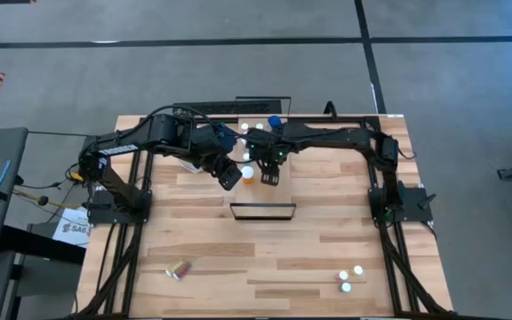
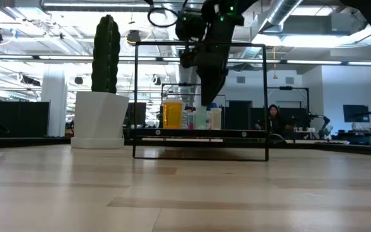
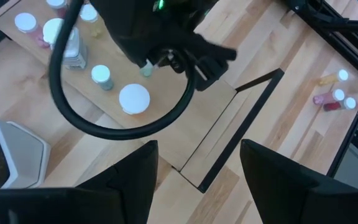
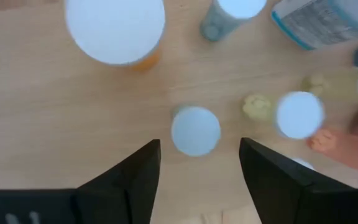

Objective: Pick and place medicine bottles onto shelf by color
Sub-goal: Put the yellow pill bottle on the shelf

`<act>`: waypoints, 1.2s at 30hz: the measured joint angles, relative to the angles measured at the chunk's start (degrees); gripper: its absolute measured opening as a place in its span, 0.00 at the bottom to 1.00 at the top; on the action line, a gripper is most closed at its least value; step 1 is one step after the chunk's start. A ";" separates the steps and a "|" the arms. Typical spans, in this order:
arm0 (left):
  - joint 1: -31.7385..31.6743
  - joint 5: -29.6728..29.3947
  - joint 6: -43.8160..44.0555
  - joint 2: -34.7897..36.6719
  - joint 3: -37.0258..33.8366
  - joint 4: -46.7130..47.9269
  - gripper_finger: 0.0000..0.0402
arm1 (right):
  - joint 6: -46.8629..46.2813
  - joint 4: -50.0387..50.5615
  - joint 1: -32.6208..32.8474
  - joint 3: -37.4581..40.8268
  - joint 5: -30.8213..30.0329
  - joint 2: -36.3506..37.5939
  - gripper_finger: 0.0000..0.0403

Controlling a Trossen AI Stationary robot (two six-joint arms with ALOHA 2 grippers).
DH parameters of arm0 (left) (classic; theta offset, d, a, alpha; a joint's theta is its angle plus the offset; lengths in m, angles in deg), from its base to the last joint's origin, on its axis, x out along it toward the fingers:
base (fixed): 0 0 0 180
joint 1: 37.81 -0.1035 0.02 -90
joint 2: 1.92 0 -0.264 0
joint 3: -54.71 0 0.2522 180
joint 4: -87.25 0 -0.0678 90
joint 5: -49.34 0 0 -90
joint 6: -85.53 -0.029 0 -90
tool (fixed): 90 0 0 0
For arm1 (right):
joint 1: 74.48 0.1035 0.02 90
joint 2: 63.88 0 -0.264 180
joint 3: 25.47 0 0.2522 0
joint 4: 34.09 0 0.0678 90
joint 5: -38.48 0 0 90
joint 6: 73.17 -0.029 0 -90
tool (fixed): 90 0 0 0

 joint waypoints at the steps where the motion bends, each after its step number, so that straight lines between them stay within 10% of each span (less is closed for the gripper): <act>1: 0.00 0.00 0.00 0.00 0.00 0.00 0.53 | 0.00 1.13 0.00 -0.96 0.00 0.02 0.60; 17: 0.00 0.39 0.08 0.00 0.00 -0.60 0.53 | -7.46 19.37 4.14 3.86 2.96 2.10 0.57; 36: 0.17 -1.10 2.48 -0.02 -0.04 -6.97 0.53 | -40.07 11.12 19.13 50.74 9.95 46.30 0.56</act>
